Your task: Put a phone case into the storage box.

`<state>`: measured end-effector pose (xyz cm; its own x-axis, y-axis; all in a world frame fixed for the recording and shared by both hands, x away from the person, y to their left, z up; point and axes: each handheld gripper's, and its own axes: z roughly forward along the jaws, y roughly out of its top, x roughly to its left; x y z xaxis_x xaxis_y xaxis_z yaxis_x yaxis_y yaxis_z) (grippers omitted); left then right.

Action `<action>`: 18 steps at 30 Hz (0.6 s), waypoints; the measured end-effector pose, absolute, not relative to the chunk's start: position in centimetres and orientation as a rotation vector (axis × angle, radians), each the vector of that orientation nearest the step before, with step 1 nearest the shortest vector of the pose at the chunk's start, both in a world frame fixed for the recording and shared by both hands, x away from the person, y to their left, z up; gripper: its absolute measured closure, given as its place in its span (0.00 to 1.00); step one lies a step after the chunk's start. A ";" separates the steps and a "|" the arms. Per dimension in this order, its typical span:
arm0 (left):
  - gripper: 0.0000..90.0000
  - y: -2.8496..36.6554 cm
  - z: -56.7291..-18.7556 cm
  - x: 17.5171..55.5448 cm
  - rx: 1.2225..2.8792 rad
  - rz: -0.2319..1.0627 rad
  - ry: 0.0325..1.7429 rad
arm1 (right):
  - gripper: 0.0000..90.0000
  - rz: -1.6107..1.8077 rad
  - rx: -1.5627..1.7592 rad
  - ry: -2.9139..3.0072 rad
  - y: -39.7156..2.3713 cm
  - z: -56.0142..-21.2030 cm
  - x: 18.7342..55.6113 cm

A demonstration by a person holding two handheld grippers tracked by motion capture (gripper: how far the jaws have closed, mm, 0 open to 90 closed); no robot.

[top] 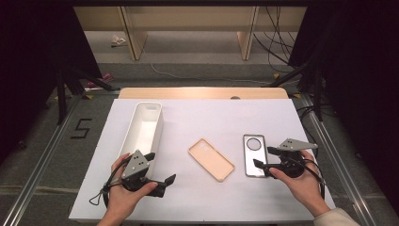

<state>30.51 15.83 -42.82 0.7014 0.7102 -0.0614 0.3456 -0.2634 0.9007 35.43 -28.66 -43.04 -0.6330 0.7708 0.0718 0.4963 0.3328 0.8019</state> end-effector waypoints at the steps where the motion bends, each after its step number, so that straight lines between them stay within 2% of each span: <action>1: 0.00 15.8 -42.8 30.5 1.871 0.438 0.824 | 0.27 1.199 1.130 2.279 -28.7 -43.0 35.4; 18: 0.00 15.9 -42.8 31.1 1.869 0.442 0.814 | 0.32 1.193 1.104 2.274 -29.7 -43.0 36.3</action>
